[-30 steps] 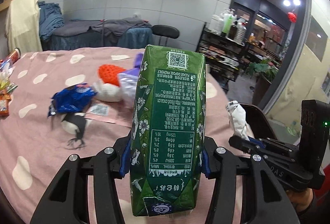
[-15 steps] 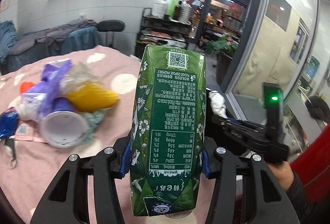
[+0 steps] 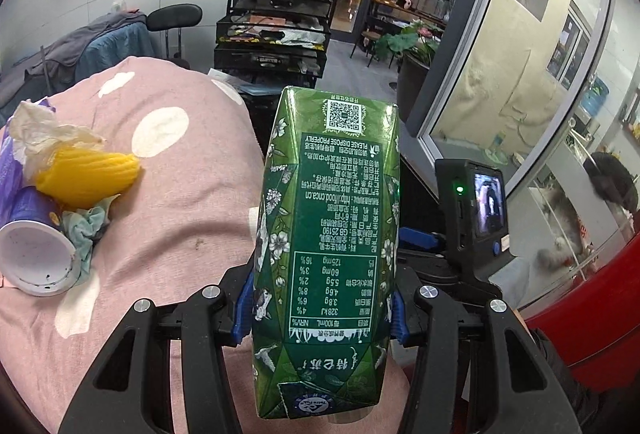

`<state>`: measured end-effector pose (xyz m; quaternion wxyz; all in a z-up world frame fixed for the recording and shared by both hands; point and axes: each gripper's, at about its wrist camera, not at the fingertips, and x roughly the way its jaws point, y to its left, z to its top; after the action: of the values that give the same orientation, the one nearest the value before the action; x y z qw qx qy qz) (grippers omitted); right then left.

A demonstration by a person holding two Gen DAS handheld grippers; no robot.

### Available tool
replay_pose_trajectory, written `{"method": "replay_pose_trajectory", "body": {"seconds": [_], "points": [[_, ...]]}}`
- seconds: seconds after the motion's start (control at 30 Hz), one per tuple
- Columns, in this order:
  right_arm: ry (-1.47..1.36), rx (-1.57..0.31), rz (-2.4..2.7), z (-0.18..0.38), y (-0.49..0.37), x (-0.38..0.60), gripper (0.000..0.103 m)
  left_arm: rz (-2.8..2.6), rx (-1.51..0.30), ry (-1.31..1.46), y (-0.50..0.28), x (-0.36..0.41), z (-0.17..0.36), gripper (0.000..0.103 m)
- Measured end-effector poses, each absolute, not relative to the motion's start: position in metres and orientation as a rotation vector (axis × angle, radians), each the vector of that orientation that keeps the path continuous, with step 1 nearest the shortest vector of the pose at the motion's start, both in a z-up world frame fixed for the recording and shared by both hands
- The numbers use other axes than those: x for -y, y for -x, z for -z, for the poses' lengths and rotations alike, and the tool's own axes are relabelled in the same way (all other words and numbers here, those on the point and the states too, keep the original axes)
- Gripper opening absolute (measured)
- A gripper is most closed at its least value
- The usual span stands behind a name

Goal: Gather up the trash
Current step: 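Carry the tissue in the right gripper over the black bin and release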

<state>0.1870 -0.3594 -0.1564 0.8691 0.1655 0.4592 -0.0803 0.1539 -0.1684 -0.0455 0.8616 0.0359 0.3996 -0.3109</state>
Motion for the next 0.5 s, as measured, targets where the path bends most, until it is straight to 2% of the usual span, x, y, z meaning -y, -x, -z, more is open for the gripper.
{"method": "replay_pose_trajectory", "body": {"seconds": [0.17, 0.5], "points": [[-0.403, -0.872, 0.202, 0.151, -0.165, 0.369, 0.074, 0.666, -0.850, -0.109, -0.152, 0.178, 0.045, 0.051], [-0.403, -0.599, 0.469, 0.095, -0.115, 0.406, 0.091, 0.715, -0.899, -0.211, -0.161, 0.231, 0.056, 0.052]]}}
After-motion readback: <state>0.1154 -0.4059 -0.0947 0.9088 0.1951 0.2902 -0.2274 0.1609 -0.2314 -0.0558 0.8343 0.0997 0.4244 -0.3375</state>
